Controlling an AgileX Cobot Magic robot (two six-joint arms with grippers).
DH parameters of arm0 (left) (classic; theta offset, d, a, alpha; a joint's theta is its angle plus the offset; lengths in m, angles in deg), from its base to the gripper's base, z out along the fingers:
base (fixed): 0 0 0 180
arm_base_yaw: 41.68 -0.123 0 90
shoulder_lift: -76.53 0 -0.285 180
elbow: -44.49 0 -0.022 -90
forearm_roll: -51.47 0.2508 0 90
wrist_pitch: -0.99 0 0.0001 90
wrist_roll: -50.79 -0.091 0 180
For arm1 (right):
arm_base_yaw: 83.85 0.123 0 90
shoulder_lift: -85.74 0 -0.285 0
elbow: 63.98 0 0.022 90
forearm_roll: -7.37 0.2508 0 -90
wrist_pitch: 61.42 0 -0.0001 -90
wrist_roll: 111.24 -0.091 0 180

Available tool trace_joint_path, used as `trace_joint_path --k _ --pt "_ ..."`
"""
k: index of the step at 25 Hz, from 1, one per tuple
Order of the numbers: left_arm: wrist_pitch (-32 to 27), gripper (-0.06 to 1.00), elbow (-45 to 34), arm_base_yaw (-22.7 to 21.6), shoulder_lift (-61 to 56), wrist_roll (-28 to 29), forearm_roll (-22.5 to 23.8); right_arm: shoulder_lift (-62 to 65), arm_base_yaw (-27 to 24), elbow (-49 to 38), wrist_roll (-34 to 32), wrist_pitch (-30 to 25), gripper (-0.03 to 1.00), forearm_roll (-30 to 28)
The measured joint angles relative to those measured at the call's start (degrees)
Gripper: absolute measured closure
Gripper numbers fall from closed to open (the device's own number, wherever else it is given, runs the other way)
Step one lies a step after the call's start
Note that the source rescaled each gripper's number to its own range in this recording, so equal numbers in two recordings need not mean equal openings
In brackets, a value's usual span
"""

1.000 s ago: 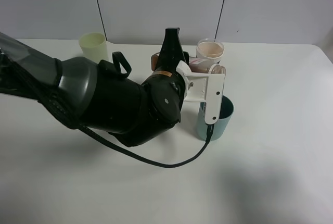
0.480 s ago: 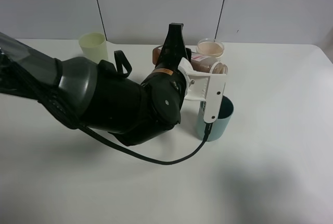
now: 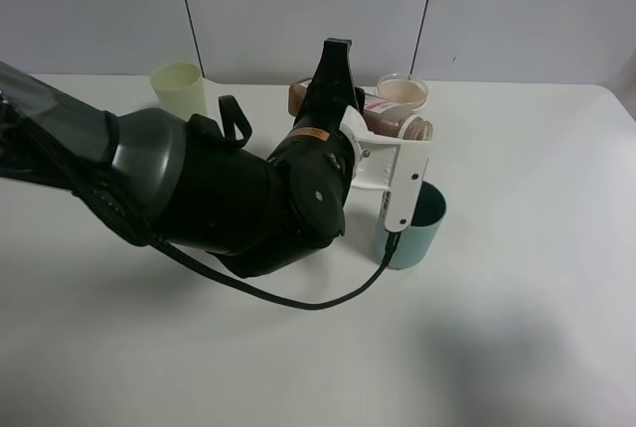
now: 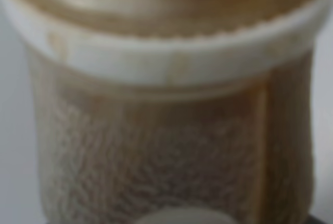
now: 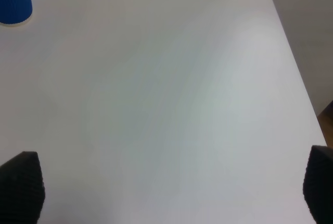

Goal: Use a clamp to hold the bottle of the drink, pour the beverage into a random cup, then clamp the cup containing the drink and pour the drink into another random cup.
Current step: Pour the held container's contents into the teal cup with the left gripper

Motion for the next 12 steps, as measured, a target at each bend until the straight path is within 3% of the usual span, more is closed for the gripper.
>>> trace_joint_path --k 12 --pt "0.4 0.93 0.0 0.0 0.0 -1.6 1.7 0.0 0.0 0.0 0.0 0.0 -0.03 0.0"
